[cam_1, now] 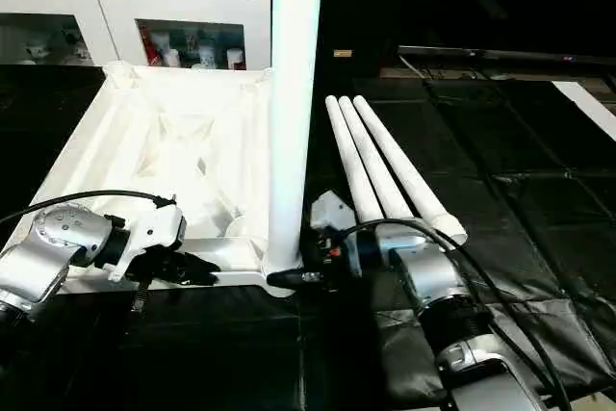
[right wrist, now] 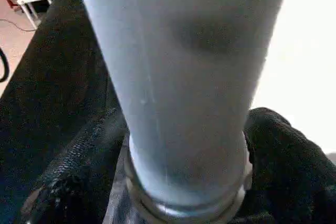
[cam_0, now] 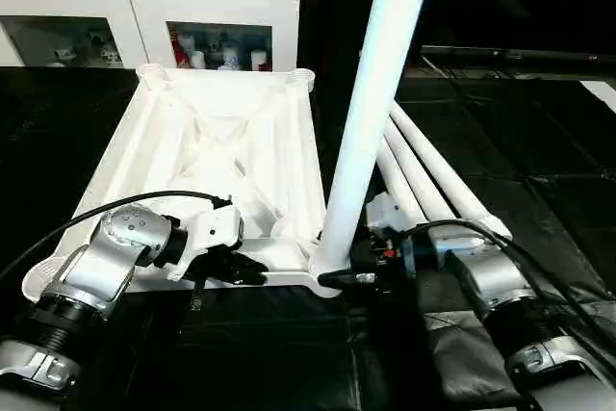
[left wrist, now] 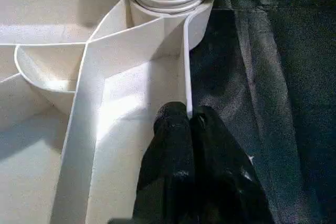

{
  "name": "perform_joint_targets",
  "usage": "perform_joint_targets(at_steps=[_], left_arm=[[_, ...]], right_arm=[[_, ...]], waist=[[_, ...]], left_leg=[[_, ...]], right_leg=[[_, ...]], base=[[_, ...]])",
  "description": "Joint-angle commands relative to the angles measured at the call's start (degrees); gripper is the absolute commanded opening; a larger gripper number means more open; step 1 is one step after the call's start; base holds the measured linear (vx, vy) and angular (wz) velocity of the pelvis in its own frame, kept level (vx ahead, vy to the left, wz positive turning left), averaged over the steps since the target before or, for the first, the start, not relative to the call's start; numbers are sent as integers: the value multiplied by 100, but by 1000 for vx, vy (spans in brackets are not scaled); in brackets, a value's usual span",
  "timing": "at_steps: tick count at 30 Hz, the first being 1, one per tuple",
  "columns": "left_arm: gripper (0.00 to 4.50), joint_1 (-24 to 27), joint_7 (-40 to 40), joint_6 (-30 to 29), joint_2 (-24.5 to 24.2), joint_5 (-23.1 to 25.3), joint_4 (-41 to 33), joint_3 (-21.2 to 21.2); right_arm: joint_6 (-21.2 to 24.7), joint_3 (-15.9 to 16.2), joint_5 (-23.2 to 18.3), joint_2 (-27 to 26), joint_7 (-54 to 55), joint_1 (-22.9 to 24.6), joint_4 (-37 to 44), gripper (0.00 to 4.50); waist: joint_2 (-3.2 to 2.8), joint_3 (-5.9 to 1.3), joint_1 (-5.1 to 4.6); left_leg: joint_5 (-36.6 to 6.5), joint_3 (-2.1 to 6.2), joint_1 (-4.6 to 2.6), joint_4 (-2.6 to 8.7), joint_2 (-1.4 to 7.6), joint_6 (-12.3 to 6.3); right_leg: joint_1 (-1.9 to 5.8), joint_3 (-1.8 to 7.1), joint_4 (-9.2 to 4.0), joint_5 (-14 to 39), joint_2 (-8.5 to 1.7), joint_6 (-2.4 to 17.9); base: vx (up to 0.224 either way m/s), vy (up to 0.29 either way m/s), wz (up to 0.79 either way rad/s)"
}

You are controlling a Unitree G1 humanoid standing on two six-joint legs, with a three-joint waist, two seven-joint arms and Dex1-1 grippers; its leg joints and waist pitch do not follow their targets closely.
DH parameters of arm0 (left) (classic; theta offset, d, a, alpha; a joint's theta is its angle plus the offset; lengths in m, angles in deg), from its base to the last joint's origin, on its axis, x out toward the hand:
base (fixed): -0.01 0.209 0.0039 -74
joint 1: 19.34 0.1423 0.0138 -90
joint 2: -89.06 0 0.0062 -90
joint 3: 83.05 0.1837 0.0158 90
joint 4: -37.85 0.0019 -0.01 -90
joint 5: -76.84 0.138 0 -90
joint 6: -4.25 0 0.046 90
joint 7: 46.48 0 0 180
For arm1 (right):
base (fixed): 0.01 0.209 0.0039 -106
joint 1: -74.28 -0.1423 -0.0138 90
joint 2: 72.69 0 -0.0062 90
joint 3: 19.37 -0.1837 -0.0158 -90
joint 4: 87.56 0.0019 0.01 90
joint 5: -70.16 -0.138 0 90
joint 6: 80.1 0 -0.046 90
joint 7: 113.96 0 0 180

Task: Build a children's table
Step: Rotate leg to tighten

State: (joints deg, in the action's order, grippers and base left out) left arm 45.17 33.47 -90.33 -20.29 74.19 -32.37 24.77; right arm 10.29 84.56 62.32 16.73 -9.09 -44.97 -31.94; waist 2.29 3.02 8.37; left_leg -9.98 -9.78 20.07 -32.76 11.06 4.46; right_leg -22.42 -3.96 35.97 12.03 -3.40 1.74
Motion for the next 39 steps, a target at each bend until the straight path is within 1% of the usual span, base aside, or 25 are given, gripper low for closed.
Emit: perform_joint_targets(at_steps=[1,5,6,7,9,13,14,15,17,19,21,25,27,28,29,30,31,32,33,34,35,36,37,38,39], left_arm=[[0,5,212,48,7,114,55,277],[0,9,213,53,4,118,57,281],[0,16,217,53,-4,116,55,281],[0,16,218,53,-5,116,55,281],[0,28,227,55,-17,116,52,282],[0,36,238,46,-30,114,45,283],[0,36,238,46,-30,114,45,283],[0,38,241,46,-34,114,44,284],[0,36,246,45,-40,112,46,282],[0,34,249,43,-44,112,50,279],[0,29,244,43,-46,116,65,276],[0,24,148,-30,2,115,72,251],[0,21,46,-127,54,106,49,222],[0,-10,-341,-479,274,26,-30,72],[0,-40,-700,-777,478,-39,-100,-64],[0,-59,-1028,-1083,665,-99,-193,-182],[0,-64,-1478,-1481,916,-145,-369,-321],[0,-59,-1690,-1654,1034,-156,-461,-382],[0,-46,-1917,-1841,1160,-161,-577,-442],[0,51,-2386,-2267,1470,-166,-928,-542],[0,173,-2691,-2578,1701,-122,-1261,-550],[0,173,-2691,-2578,1701,-122,-1261,-550],[0,255,-2842,-2723,1820,-60,-1443,-524],[0,303,-2916,-2777,1876,-5,-1524,-497],[0,383,-3049,-2836,1977,94,-1644,-450]], right_arm=[[-67,-32,49,5,86,-60,-36,374],[-56,-69,5,-31,108,-100,-94,374],[-19,-83,-51,-45,80,-116,-112,358],[-15,-84,-56,-46,77,-117,-113,358],[18,-86,-95,-58,50,-119,-123,330],[82,-65,-105,-59,-5,-94,-115,311],[82,-65,-105,-59,-5,-94,-115,289],[99,-66,-110,-63,-10,-90,-114,282],[110,-69,-127,-73,-11,-85,-109,276],[114,-70,-138,-80,-9,-80,-106,272],[134,-60,-175,-87,-11,-59,-96,271],[188,-89,-186,-141,101,-11,-79,270],[282,-114,-196,-170,179,-1,-89,270],[387,-167,-154,-265,490,-8,-160,270],[402,-208,-89,-371,823,-29,-234,270],[411,-250,-20,-494,1184,-60,-314,270],[402,-325,49,-705,1709,-115,-426,270],[429,-367,59,-814,1943,-146,-475,270],[477,-420,56,-944,2197,-184,-527,270],[590,-525,46,-1305,2805,-308,-674,270],[678,-584,28,-1613,3220,-413,-777,270],[678,-584,28,-1613,3220,-413,-777,270],[696,-587,50,-1777,3438,-473,-827,270],[681,-568,92,-1852,3556,-506,-852,270],[687,-532,134,-1969,3675,-551,-871,270]], waist=[[-84,-351,-20],[-88,-355,-21],[-76,-354,-21],[-81,-356,-18],[-78,-355,-14],[-89,-358,-13],[-86,-357,-14],[-86,-356,-14],[-99,-360,-12],[-89,-360,-17],[-108,-361,-12],[-96,-359,-18],[-91,-345,-22],[-94,-342,-30],[-73,-329,-41],[-75,-311,-36],[-89,-296,-59],[-80,-280,-83],[-69,-286,-90],[-83,-295,-133],[-67,-290,-222],[-69,-306,-241],[-69,-317,-249],[-55,-311,-283],[-61,-326,-297]], left_leg=[[-1156,53,-37,352,251,-63],[-1147,51,-38,350,251,-61],[-1142,51,-37,350,250,-64],[-1125,51,-32,348,250,-70],[-1120,49,-36,345,250,-83],[-1108,51,-35,345,253,-87],[-1113,51,-36,346,253,-87],[-1103,49,-32,344,251,-85],[-1106,52,-36,344,252,-80],[-1099,50,-32,344,249,-83],[-1110,53,-33,343,249,-74],[-1119,52,-36,347,249,-68],[-1194,52,-39,353,249,-53],[-1231,49,-46,357,252,-34],[-1313,48,-64,368,265,9],[-1385,54,-76,372,257,20],[-1550,59,-102,381,263,130],[-1682,83,-96,393,247,199],[-1692,99,-82,398,234,202],[-1630,118,-44,418,233,228],[-1590,133,-10,438,242,253],[-1553,136,-4,430,247,258],[-1524,108,-43,389,222,172],[-1429,99,-18,381,209,98],[-1267,97,5,376,218,46]], right_leg=[[269,313,-417,846,-491,1157],[270,314,-412,786,-488,1165],[272,312,-412,788,-486,1162],[276,314,-410,775,-490,1159],[274,316,-411,783,-493,1154],[272,313,-406,750,-489,1162],[272,313,-408,748,-490,1166],[272,314,-407,734,-489,1172],[273,313,-404,724,-489,1175],[276,312,-402,680,-485,1182],[277,312,-402,698,-491,1184],[276,310,-401,683,-483,1189],[269,312,-420,852,-492,1169],[265,315,-421,917,-490,1167],[247,319,-427,1096,-500,1159],[232,324,-469,1269,-512,1143],[204,331,-485,1578,-531,1142],[229,324,-522,1955,-550,1057],[246,311,-544,2160,-559,973],[275,307,-536,2221,-552,867],[277,297,-534,2139,-539,866],[294,295,-528,2082,-547,863],[246,312,-553,1999,-521,848],[251,324,-546,1851,-513,892],[273,323,-526,1633,-509,915]], base=[[0,0,0],[0,0,0],[0,0,0],[0,0,0],[0,0,0],[0,0,0],[0,0,0],[0,0,0],[0,0,0],[0,0,0],[0,0,0],[0,0,0],[0,0,0],[0,0,0],[0,0,0],[0,0,0],[0,0,0],[0,0,0],[0,0,0],[0,0,0],[0,0,0],[0,0,0],[0,0,0],[0,0,0],[0,0,0]])
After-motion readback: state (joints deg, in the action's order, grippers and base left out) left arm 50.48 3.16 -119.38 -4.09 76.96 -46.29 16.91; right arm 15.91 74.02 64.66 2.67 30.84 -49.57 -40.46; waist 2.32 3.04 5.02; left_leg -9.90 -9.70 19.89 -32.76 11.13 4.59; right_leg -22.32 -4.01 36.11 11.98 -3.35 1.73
